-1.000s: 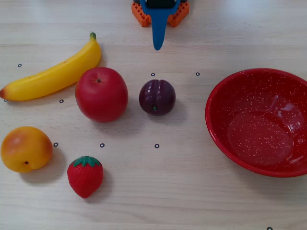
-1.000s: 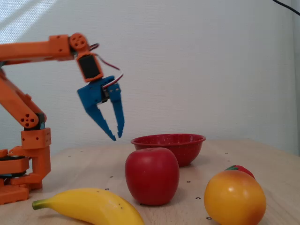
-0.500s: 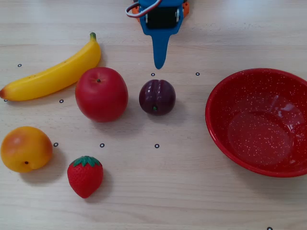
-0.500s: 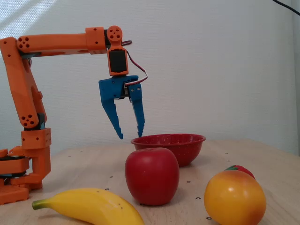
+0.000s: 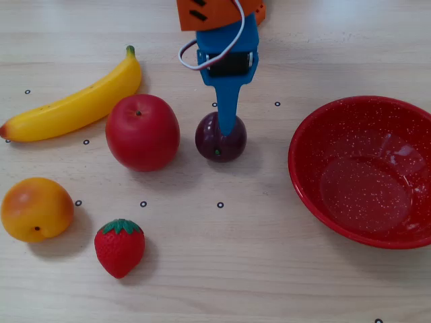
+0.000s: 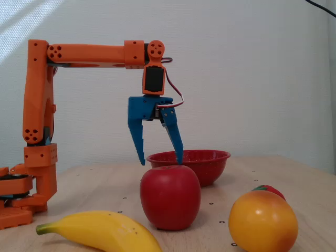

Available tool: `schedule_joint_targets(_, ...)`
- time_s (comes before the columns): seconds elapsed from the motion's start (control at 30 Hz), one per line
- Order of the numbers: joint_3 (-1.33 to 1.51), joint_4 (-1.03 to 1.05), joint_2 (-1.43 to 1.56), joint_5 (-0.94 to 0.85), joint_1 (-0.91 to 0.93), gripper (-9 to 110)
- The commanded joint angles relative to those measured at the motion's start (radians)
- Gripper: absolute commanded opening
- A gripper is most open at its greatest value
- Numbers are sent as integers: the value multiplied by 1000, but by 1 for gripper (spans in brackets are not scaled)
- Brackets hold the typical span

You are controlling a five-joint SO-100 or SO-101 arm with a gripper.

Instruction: Put the plum in the red bowl.

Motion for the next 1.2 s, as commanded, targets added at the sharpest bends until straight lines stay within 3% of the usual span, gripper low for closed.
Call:
schedule_joint_targets(0.0, -95, -12, 12, 29, -43, 33)
schedule_joint_targets(0.6, -215, -80, -209, 121, -91, 35)
schedule_joint_targets(1.17, -299, 25, -244, 181, -60, 40)
